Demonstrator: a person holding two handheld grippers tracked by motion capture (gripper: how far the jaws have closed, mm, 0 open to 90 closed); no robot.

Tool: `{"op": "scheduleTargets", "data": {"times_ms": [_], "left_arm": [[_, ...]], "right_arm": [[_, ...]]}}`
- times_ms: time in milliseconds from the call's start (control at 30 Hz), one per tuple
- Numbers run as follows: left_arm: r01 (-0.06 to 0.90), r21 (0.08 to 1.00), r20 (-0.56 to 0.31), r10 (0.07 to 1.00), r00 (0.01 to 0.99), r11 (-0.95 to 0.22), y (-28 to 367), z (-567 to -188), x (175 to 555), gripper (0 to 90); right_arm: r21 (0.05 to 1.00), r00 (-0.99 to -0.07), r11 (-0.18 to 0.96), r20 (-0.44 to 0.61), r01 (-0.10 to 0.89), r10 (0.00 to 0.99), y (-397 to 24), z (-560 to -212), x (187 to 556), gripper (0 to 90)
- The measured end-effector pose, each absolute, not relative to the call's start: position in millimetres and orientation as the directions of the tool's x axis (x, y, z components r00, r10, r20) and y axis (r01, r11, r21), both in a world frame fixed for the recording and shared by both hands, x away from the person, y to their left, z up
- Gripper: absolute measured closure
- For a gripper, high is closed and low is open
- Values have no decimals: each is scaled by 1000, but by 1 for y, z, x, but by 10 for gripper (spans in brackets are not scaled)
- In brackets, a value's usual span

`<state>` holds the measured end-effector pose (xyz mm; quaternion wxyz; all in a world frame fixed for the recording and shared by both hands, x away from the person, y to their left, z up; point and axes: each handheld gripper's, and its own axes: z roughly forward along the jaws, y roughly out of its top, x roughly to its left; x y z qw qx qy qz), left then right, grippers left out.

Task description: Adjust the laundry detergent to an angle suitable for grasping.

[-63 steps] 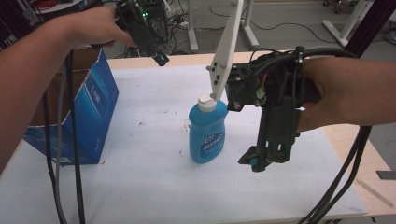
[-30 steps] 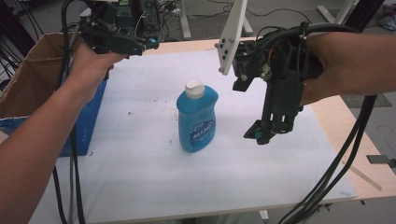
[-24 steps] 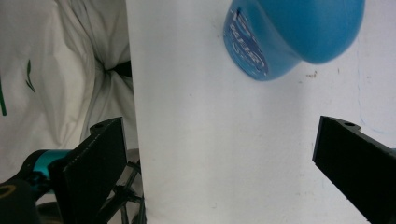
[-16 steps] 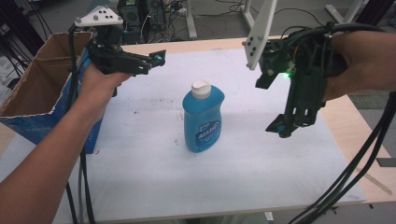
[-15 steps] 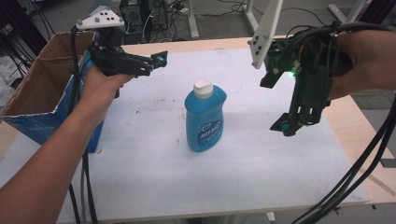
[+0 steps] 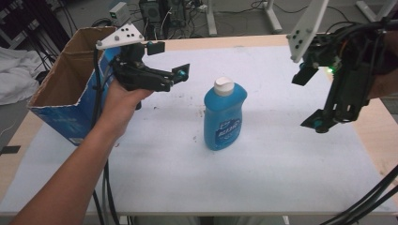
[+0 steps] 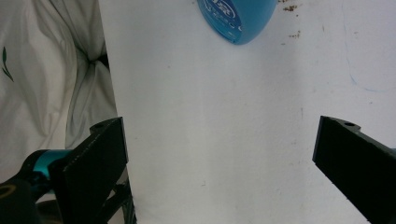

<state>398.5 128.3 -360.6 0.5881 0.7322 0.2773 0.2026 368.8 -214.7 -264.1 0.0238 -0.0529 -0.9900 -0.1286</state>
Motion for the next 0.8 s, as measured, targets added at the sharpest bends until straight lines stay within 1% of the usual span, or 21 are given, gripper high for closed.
{"op": "scheduleTargets", "data": {"times_ms": [100, 200, 500, 600, 733, 800], "left_arm": [[173, 976, -51, 636, 770, -131, 130, -366, 392, 19], [164, 978, -46, 627, 777, -131, 131, -369, 384, 19], [153, 982, -54, 602, 797, -114, 132, -382, 355, 19], [141, 983, -41, 599, 800, -121, 129, -385, 345, 19], [151, 982, -60, 567, 822, -114, 125, -390, 333, 19], [146, 981, -52, 554, 831, -127, 123, -389, 330, 19]], "right_arm": [[247, -993, 962, 64, 115, 102, -217, -266, 370, 22], [238, -993, 964, 62, 117, 105, -217, -268, 370, 23], [248, -993, 962, 55, 114, 103, -219, -268, 371, 23], [241, -993, 964, 58, 116, 105, -219, -269, 370, 23], [242, -993, 963, 58, 115, 104, -219, -270, 371, 23], [241, -993, 964, 58, 116, 105, -219, -270, 370, 23]]}}
